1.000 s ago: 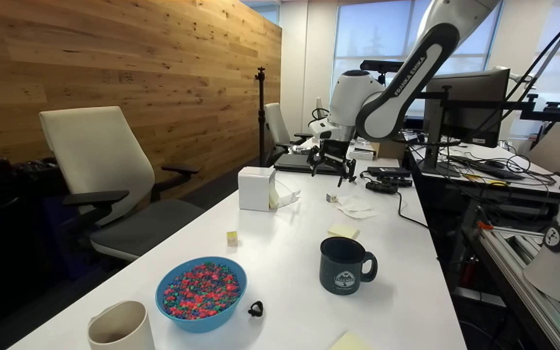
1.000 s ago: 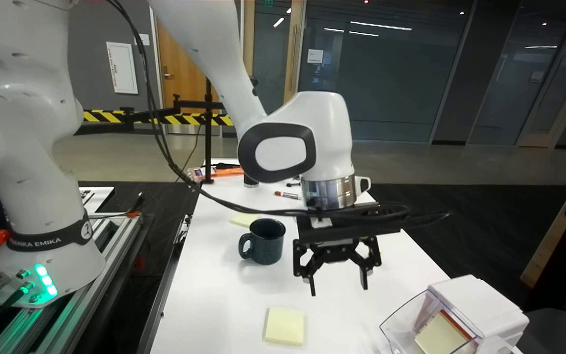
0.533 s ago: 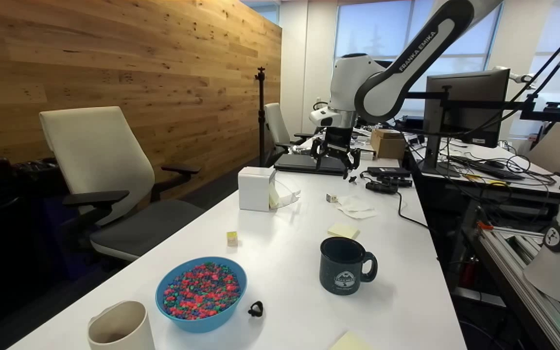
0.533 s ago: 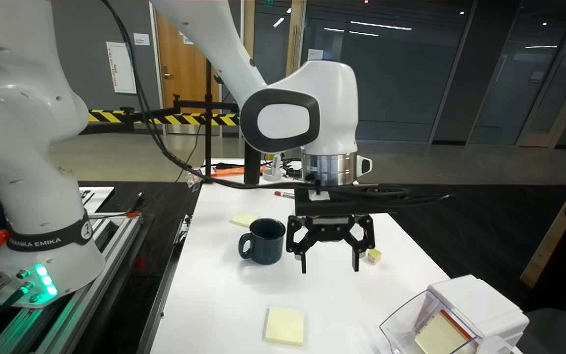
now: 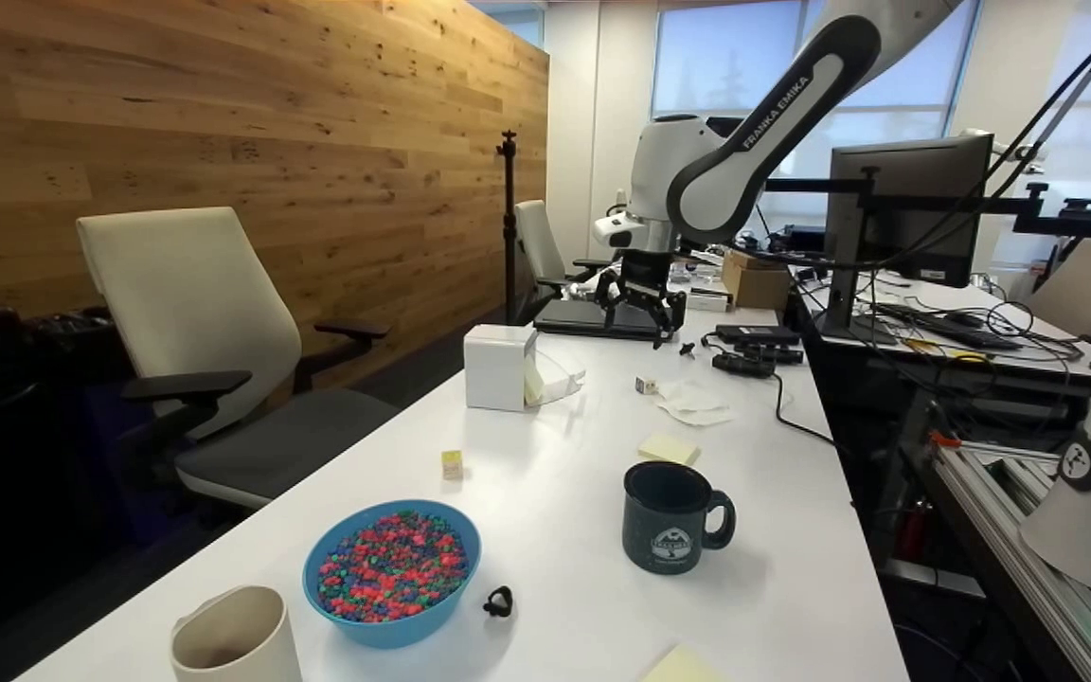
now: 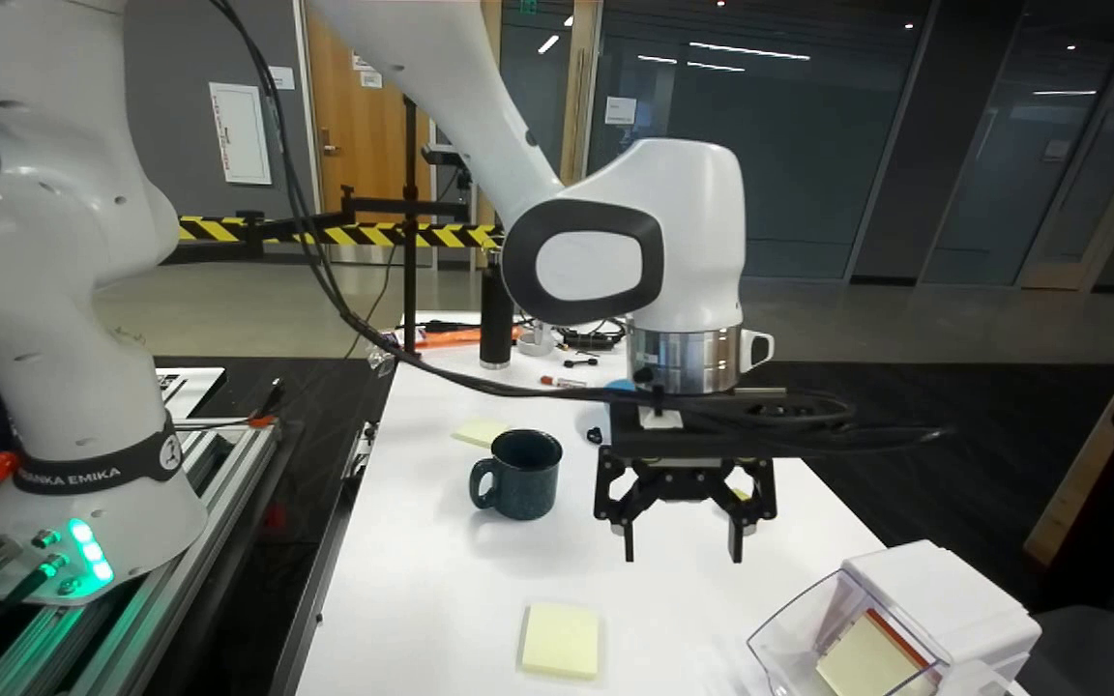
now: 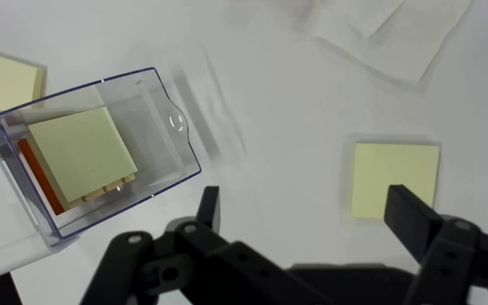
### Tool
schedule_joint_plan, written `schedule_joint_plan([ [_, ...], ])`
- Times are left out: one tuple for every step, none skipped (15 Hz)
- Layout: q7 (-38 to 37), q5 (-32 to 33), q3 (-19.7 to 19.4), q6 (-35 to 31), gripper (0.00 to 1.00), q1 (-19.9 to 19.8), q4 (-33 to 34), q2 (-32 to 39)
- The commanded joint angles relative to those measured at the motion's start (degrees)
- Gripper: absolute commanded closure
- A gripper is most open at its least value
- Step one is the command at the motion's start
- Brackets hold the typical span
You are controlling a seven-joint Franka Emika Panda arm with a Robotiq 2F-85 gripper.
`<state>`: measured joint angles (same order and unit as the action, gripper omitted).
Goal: Open the white box then close it.
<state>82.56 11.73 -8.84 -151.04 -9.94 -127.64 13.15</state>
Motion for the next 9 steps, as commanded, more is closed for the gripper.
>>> schedule_joint_plan([
  [2.8,-5.5,3.0,-0.8,0.0,-3.0,5.4,5.4],
  [2.7,-5.7,3.4,-0.5,0.0,-3.3,6.3,6.4],
  [3.0,-6.1,4.0,-0.5,0.0,-3.9,7.1,7.2],
  [3.0,-6.0,4.3,-1.2,0.0,-4.3,7.7,8.2],
  [3.0,-5.6,4.5,-0.8,0.0,-4.7,8.7,9.2],
  [2.8,-5.4,4.7,-1.0,0.0,-5.0,9.6,10.1],
  [3.1,-5.0,4.8,-1.3,0.0,-5.5,10.7,11.2],
  [3.3,-4.6,4.7,-1.9,0.0,-5.9,11.9,12.5],
  [3.9,-4.3,4.8,-2.6,0.0,-6.4,12.9,13.5],
])
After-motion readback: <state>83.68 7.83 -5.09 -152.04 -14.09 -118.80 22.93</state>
